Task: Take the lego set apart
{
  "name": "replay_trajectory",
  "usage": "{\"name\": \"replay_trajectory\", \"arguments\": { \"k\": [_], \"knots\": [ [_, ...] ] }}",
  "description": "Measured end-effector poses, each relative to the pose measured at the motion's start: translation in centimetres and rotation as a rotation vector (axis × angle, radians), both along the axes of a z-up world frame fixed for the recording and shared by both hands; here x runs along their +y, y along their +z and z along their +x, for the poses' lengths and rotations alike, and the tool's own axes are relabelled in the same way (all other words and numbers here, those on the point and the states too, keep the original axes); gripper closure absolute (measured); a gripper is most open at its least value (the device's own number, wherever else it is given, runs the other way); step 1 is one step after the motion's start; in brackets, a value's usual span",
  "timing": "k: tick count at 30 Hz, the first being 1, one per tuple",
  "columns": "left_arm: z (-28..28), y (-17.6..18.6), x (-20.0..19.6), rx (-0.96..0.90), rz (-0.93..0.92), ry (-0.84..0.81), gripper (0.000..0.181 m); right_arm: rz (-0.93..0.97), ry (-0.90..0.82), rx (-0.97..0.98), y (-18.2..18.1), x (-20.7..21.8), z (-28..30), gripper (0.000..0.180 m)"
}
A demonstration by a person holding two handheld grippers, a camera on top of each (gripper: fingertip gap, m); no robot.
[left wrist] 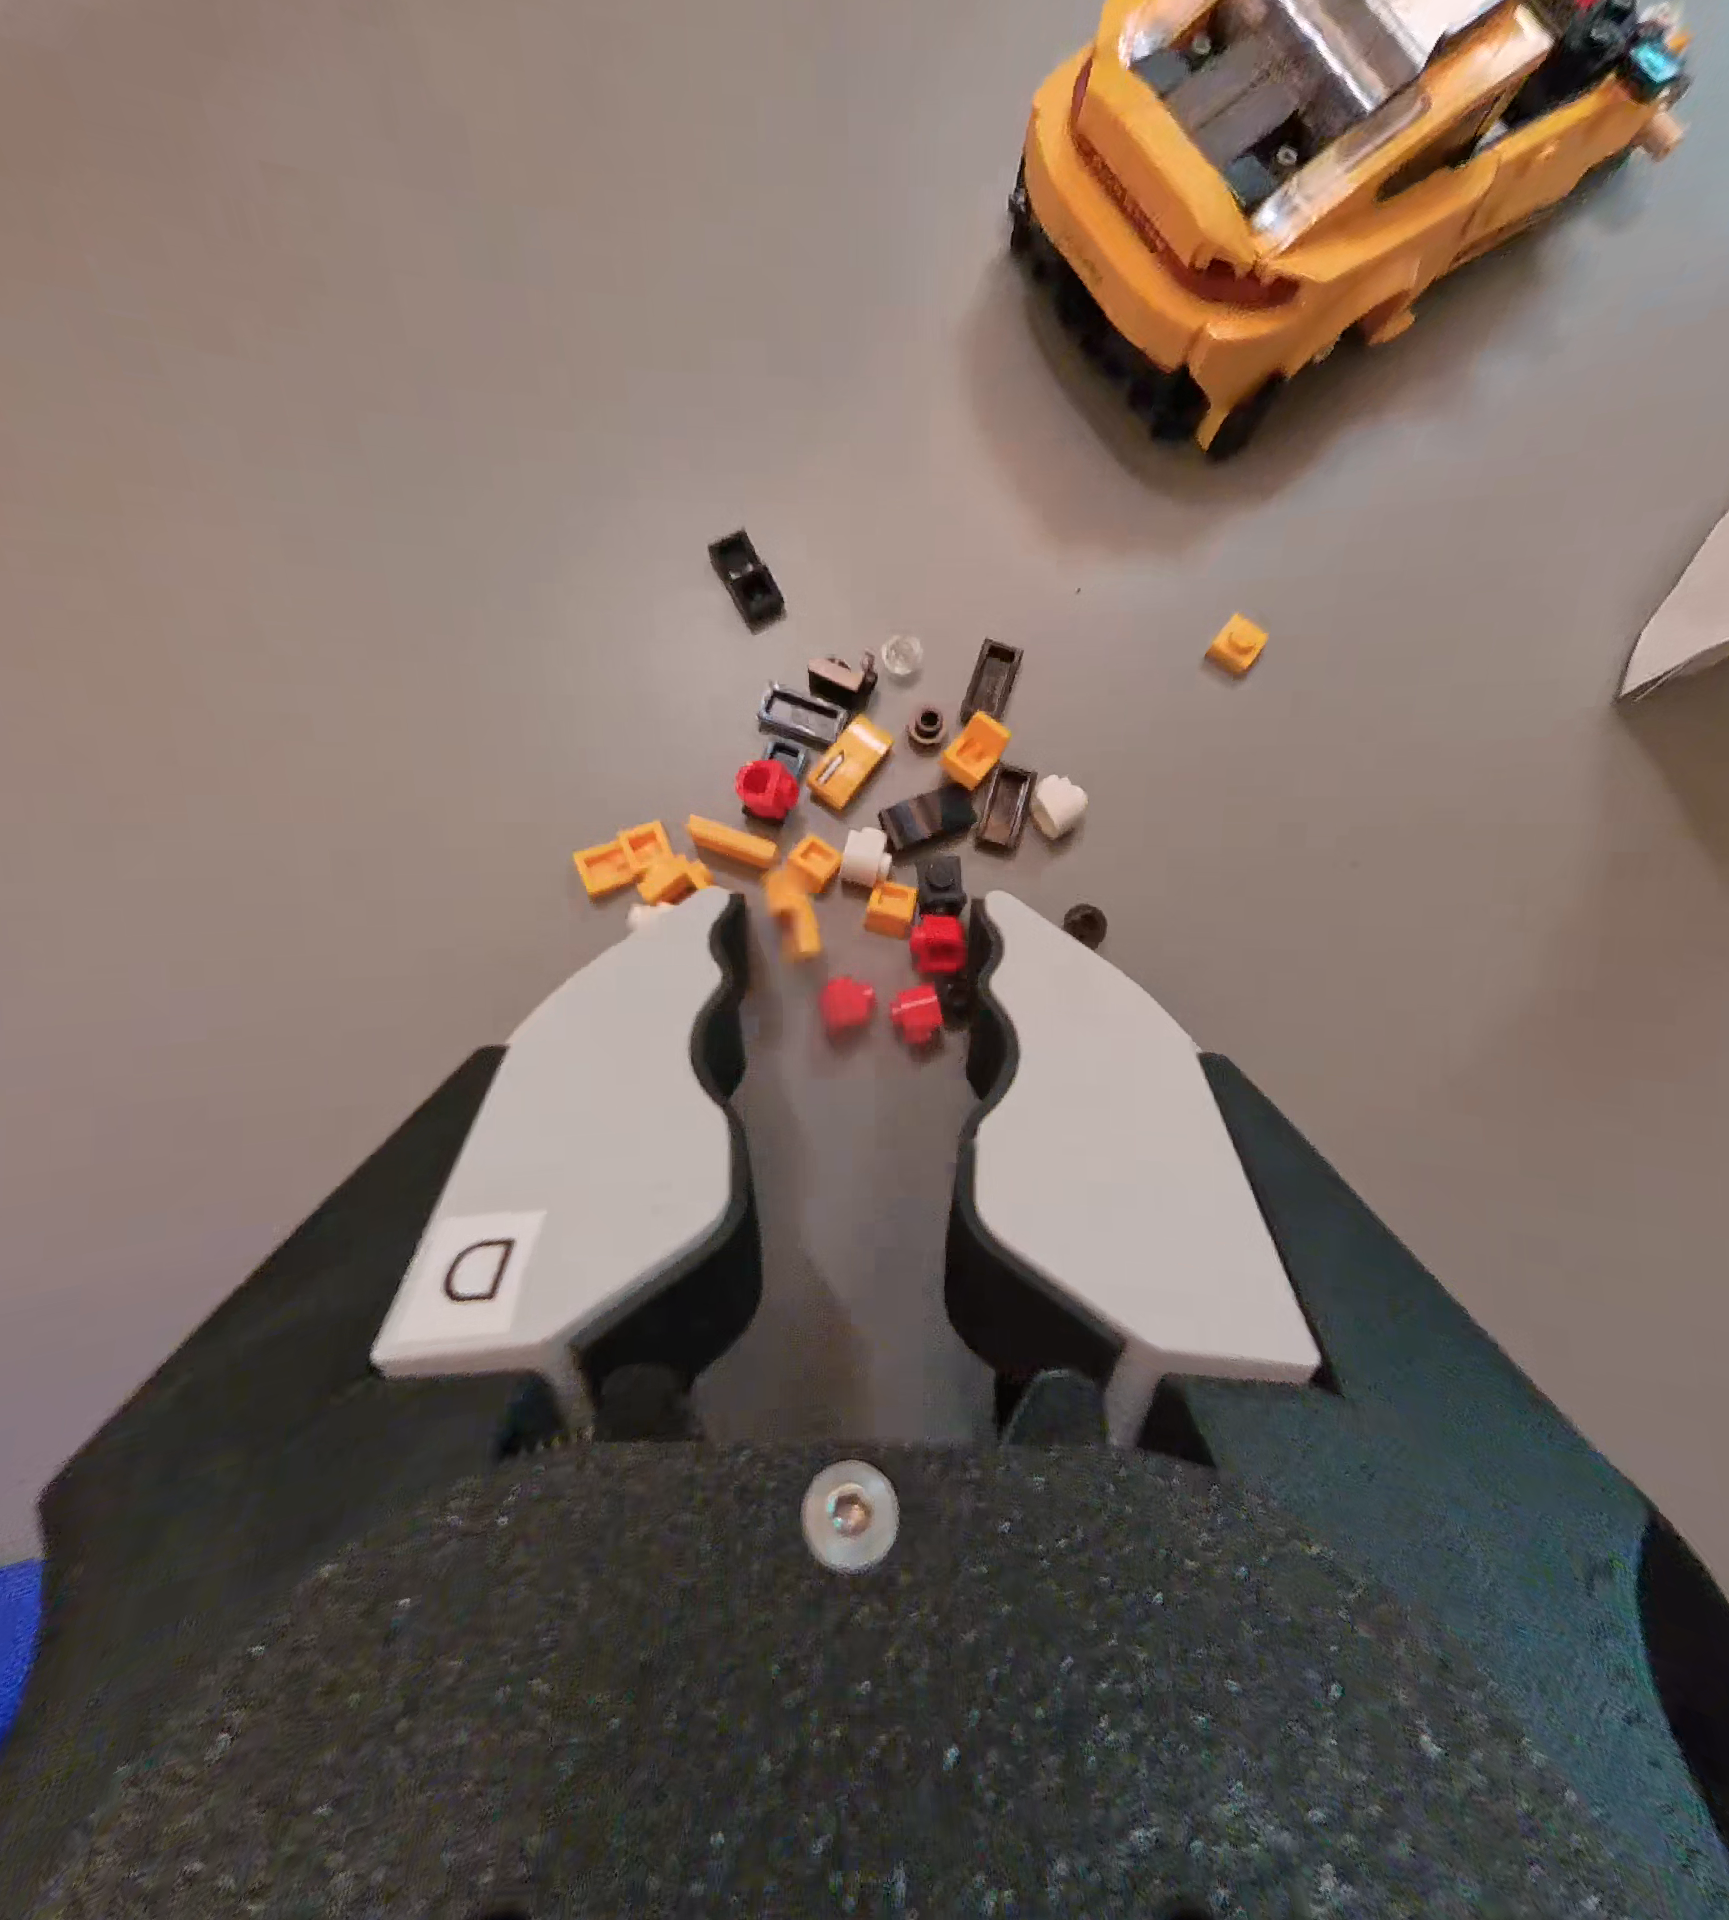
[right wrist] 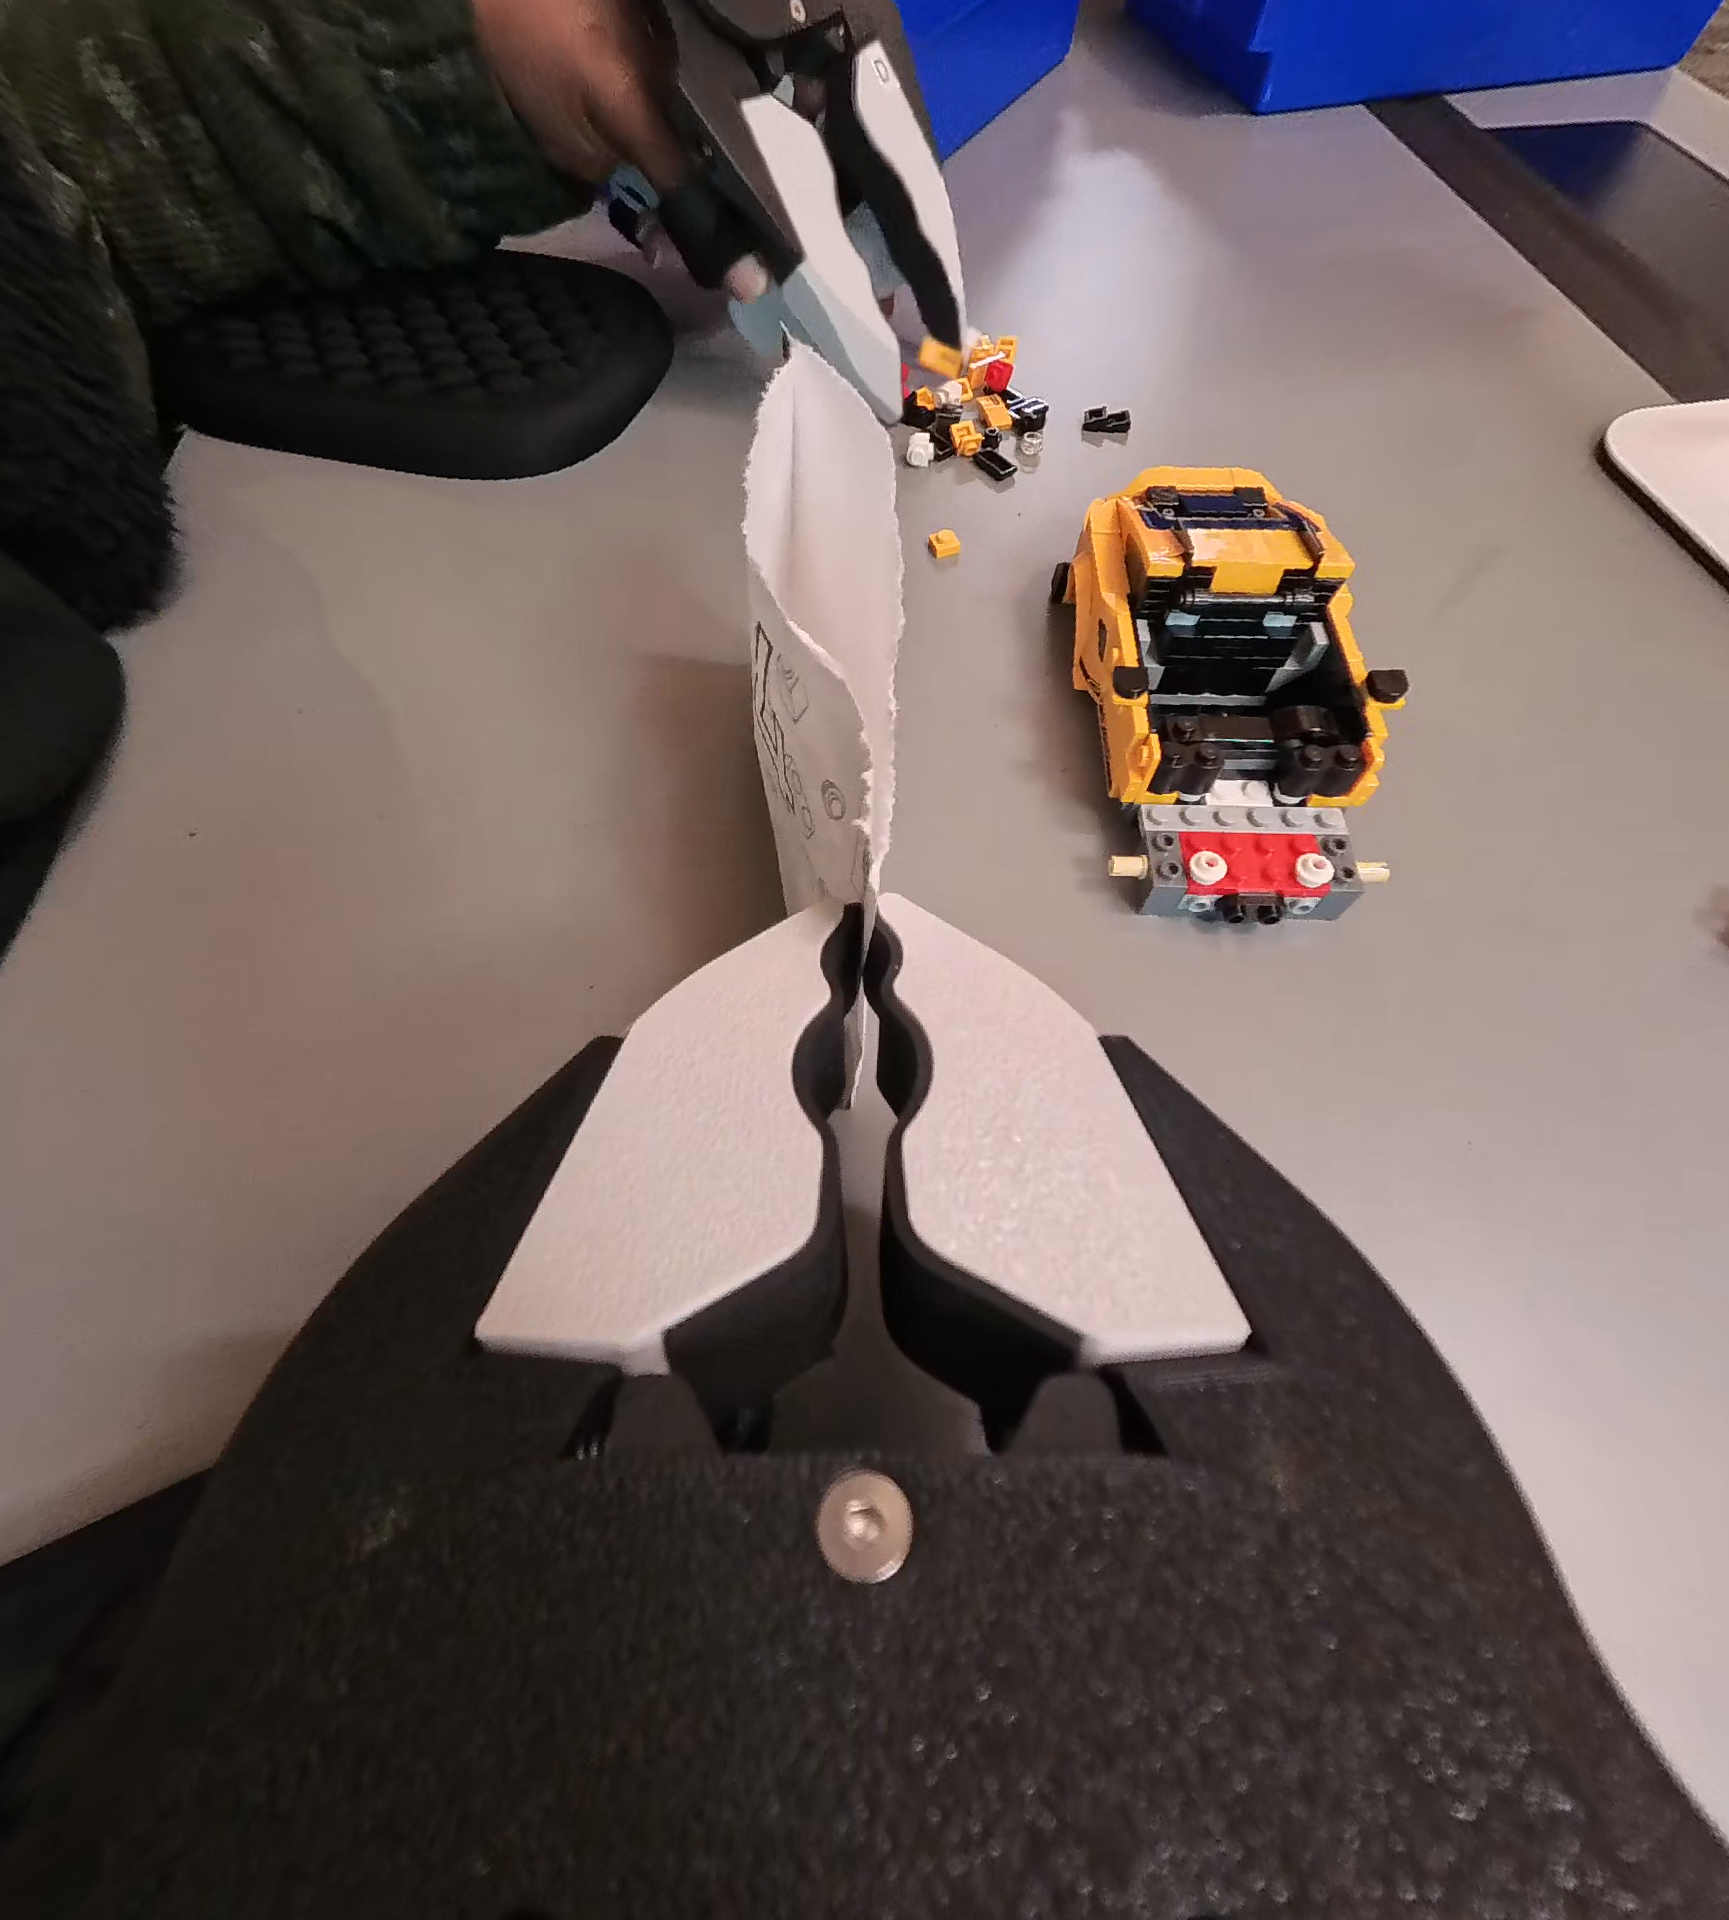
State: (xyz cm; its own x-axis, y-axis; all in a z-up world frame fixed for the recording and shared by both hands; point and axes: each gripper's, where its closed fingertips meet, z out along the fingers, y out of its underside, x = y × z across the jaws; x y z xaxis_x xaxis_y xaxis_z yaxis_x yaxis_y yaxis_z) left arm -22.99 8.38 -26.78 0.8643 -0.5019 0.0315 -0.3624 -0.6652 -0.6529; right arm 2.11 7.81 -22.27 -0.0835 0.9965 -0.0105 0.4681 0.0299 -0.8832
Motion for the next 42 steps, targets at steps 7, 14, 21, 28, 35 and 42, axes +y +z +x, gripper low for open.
{"name": "replay_trajectory", "arguments": {
  "k": [7, 14, 21, 28, 35, 42],
  "knots": [
    [0.3, -0.1, 0.0, 0.015, 0.018, -0.024, 0.171, 0.002, -0.002, 0.002, 0.0, 0.0, 0.0, 0.180],
    [0.4, 0.5, 0.0, 0.054, 0.071, -0.043, 0.171, 0.012, 0.001, 0.005, 0.0, -0.2, 0.0, 0.180],
    [-2.8, 7.0, -0.9, 0.055, 0.274, 0.098, 0.171, 0.018, -0.004, 0.009, 0.0, 0.0, 0.2, 0.180],
    [-13.9, 8.3, -5.5, 0.097, 0.244, 0.454, 0.171, -0.007, 0.011, 0.020, 0.0, -0.2, 0.2, 0.180],
    [-16.4, 5.5, -6.4, 0.118, 0.162, 0.541, 0.151, 0.003, 0.003, 0.018, 0.0, -0.1, 0.2, 0.180],
    [-8.9, 7.9, -4.1, 0.095, 0.277, 0.289, 0.159, -0.001, 0.002, 0.019, 0.0, -0.1, 0.2, 0.180]
  ]
}}
